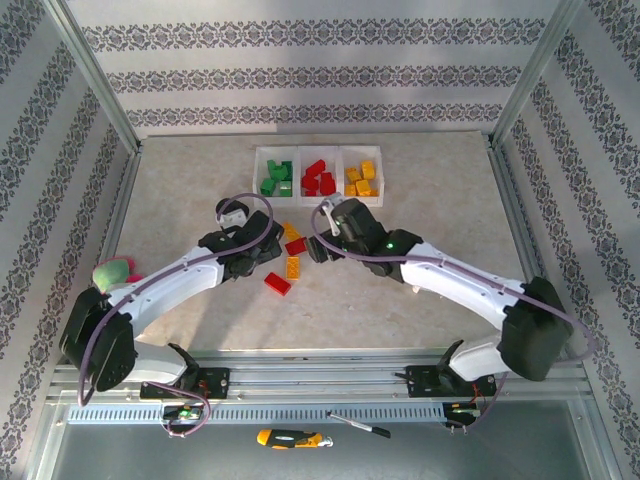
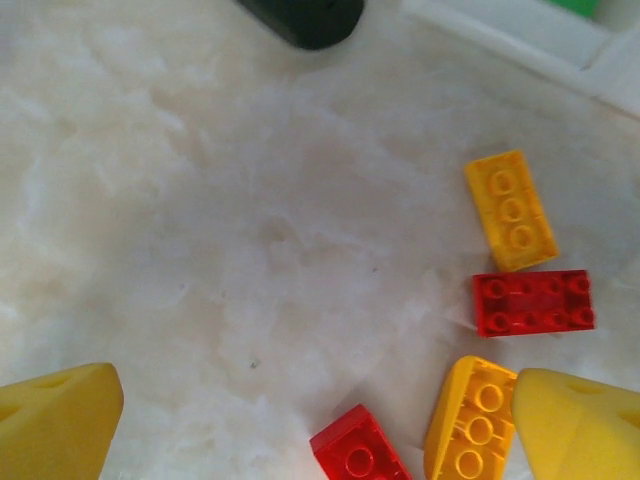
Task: Sort the legos into containers by color
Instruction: Pick up the lego from the middle-left of the table.
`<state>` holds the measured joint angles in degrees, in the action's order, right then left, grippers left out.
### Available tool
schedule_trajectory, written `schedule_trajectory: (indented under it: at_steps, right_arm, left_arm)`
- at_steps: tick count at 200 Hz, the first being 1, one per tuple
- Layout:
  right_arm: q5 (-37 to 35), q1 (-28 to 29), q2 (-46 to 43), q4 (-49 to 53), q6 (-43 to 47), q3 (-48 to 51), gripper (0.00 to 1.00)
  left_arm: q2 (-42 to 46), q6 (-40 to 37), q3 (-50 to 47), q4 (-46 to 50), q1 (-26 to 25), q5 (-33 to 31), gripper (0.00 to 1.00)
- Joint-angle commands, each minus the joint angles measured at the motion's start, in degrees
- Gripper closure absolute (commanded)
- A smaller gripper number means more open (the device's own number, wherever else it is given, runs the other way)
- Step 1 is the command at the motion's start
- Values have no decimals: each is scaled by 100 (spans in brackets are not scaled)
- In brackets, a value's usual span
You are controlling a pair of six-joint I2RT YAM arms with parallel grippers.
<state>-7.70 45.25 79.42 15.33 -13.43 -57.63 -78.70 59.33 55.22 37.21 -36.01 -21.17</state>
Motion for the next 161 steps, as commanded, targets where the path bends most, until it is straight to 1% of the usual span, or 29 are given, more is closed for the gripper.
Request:
schedule_trajectory:
  at_steps: [1, 15, 39, 59, 80, 105, 142, 161]
  right_arm:
    - [36, 4, -356, -102, -353, 404, 12]
    - [65, 0, -431, -49, -320, 505, 12]
    - [81, 2, -472, 8, -238, 549, 12]
    - [64, 9, -514, -27, -262, 615, 12]
    - [29, 5, -561, -96, -328, 727, 12]
    - [49, 8, -565, -126, -353, 805, 12]
    - [41, 14, -626, -102, -336, 875, 11]
    - [63, 18, -635, -104, -360, 907, 11]
  left_arm:
    - [-114, 894, 143, 536, -63, 131, 1]
    - [-187, 1141, 123, 451, -66, 247, 0]
    - [-439, 1547, 41, 233, -71, 583, 3]
    - [-674, 1818, 6, 144, -64, 886, 10]
    - [-891, 1856, -48, -146, -70, 1141, 17]
    - [-1228, 1911, 63, -147, -65, 1318, 25]
    - [-1596, 2099, 26, -293, -68, 1607, 32]
    - [-1730, 2097, 3, -414, -69, 1745, 33]
